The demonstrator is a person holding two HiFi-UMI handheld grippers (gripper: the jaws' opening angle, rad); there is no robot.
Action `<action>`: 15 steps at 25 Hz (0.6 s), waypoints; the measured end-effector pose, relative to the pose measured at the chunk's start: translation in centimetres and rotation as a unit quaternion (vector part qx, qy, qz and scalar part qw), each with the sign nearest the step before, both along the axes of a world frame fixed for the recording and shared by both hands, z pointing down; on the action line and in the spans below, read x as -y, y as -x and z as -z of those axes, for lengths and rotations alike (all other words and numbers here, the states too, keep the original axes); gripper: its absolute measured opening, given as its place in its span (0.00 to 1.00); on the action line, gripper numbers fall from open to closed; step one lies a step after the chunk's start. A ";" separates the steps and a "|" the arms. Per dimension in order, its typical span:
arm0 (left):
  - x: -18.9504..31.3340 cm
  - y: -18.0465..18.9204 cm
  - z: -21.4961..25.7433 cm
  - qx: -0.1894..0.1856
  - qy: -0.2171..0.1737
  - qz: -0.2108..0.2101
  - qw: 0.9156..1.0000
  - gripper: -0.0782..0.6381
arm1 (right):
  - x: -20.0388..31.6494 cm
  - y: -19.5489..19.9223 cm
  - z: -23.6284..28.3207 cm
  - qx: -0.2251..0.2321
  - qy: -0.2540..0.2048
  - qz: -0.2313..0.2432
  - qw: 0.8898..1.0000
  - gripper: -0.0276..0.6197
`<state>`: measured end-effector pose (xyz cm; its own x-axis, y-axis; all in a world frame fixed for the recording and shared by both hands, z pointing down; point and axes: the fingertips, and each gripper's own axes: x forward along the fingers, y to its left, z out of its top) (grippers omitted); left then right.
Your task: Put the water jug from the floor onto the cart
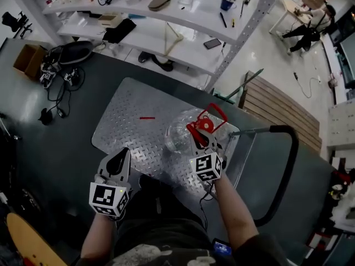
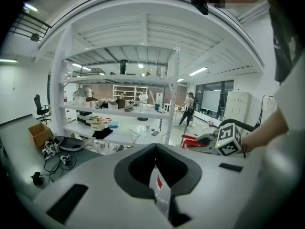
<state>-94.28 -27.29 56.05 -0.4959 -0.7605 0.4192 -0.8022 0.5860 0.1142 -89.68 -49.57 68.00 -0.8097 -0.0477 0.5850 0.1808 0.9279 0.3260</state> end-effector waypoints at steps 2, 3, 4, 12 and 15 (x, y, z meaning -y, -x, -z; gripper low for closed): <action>0.4 0.8 -0.9 -0.006 0.000 0.001 1.000 0.12 | -0.4 0.2 -1.9 -0.016 0.002 -0.001 1.000 0.10; 0.5 1.2 -1.3 -0.011 0.001 0.000 1.000 0.12 | -0.7 0.2 -2.6 -0.023 0.007 -0.004 1.000 0.10; 0.7 1.5 -1.7 -0.016 0.002 -0.002 1.000 0.12 | -1.2 0.2 -3.2 -0.024 0.014 -0.007 1.000 0.10; -0.4 2.9 -3.6 -0.043 0.013 -0.010 0.999 0.12 | -6.6 0.4 -5.4 -0.027 0.019 0.015 0.999 0.10; -0.7 3.0 -3.8 -0.048 0.012 -0.018 0.999 0.12 | -7.3 0.2 -5.8 -0.035 0.017 0.010 0.999 0.10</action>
